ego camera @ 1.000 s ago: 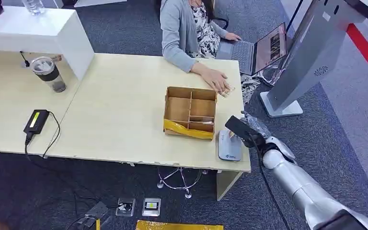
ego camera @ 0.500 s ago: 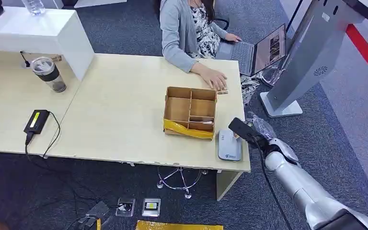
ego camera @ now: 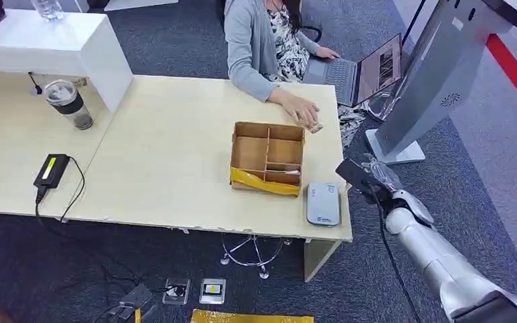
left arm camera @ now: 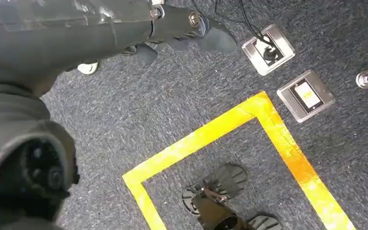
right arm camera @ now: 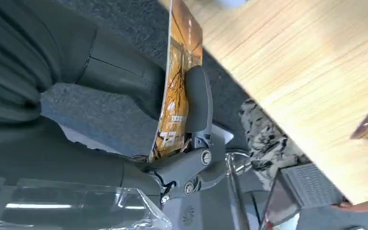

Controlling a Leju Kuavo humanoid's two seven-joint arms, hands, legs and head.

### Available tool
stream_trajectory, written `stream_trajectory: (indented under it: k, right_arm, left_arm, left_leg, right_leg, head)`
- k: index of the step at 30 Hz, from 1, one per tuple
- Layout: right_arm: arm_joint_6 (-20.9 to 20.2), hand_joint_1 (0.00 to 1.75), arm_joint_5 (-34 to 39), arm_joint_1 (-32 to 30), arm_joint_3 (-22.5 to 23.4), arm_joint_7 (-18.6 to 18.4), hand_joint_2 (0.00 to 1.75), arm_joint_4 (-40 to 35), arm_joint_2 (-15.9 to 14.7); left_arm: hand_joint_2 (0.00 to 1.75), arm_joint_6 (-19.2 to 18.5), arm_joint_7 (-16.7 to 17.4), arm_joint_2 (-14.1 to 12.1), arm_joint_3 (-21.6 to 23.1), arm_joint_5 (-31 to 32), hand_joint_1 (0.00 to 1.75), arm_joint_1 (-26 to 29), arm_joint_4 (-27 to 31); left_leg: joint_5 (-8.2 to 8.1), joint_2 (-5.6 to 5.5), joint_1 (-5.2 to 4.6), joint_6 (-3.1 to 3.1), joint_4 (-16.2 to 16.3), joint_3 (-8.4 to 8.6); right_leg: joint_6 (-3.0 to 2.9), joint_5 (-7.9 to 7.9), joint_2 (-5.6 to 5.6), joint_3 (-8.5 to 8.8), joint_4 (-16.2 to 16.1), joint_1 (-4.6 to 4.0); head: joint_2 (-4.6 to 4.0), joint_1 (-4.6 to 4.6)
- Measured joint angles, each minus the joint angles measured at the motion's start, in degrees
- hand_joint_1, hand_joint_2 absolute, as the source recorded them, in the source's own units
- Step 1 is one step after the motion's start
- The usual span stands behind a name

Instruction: Pass the card to the sensor for recognition and then transmit it.

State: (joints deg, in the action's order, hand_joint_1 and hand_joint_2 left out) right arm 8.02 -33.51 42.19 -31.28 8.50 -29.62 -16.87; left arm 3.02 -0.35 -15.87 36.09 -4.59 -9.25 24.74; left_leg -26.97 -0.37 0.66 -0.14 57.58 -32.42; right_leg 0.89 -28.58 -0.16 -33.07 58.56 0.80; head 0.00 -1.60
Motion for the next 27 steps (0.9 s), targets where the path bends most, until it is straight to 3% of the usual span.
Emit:
stream_trajectory:
  k: [11,19,27]
  right_arm:
    - [-1.9,1.75,-1.7,7.4,1.6,0.3,1.75,0.3,-1.9]
    - [-2.4,1.75,-4.1,12.8,1.4,-0.4,1.75,0.3,-0.1]
    - [-2.4,1.75,-4.2,13.3,1.3,-0.5,1.75,0.3,0.5]
  left_arm:
    - [0.0,-0.7,0.0,0.0,0.0,2.0,0.0,-0.8,0.0]
    - [0.0,-1.7,0.0,0.4,0.1,4.1,0.0,-2.8,0.0]
    - [0.0,-1.8,0.0,0.6,0.1,4.3,0.0,-3.2,0.0]
  left_leg:
    - [0.0,0.02,0.01,-0.01,0.0,-0.02]
    - [0.02,0.01,0.01,-0.01,0.0,-0.04]
    - [0.02,0.01,0.02,-0.01,0.0,-0.05]
  right_leg:
    - [-0.01,0.01,0.06,-0.04,0.0,-0.01]
    - [-0.01,0.01,0.03,-0.02,0.1,-0.02]
    - [-0.01,0.01,0.01,-0.01,0.1,-0.02]
  head:
    - [0.0,0.02]
    - [0.0,0.02]
    - [0.0,0.02]
